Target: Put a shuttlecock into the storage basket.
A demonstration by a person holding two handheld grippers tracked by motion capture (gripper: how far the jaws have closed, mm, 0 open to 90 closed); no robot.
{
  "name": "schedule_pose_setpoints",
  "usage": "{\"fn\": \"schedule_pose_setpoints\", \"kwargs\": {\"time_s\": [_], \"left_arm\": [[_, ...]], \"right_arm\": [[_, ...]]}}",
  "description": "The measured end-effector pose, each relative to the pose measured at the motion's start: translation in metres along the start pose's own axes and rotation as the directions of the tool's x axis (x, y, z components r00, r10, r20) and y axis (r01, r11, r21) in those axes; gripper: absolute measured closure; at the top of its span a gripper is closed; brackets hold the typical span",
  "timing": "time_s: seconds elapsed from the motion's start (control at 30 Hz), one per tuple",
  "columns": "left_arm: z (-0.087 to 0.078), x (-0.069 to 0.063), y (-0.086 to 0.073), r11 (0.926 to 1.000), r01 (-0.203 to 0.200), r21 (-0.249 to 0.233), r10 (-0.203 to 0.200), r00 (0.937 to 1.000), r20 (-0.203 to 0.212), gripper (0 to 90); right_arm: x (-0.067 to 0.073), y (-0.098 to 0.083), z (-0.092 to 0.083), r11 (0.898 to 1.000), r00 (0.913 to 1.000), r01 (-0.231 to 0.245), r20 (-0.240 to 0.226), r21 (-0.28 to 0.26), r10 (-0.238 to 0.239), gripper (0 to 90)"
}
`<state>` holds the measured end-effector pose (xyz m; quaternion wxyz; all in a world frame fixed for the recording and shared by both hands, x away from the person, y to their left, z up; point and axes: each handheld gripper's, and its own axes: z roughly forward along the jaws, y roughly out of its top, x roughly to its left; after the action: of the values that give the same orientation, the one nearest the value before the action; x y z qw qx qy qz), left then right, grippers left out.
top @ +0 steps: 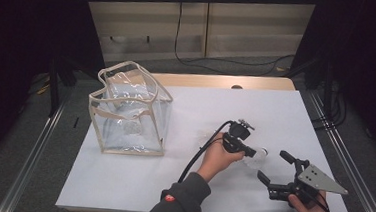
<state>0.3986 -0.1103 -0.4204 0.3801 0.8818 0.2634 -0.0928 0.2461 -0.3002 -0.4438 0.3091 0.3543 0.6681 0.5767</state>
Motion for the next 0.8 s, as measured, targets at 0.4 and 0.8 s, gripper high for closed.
{"fn": "schedule_pose_setpoints", "kwargs": {"time_s": [0.4, 0.8], "left_arm": [[-0.034, 0.007, 0.003, 0.9993, 0.024, -0.028, -0.024, 0.9997, 0.003, 89.8], [-0.054, 0.01, 0.004, 0.9986, 0.041, -0.033, -0.041, 0.9992, 0.0, 89.8]], "right_arm": [[0.0, 0.001, 0.001, 1.0, 1.0, -0.002, 0.001, -0.005, 0.002, 1.6], [0.001, 0.001, 0.001, 1.0, 1.0, -0.002, -0.001, -0.005, 0.002, 1.6]]}}
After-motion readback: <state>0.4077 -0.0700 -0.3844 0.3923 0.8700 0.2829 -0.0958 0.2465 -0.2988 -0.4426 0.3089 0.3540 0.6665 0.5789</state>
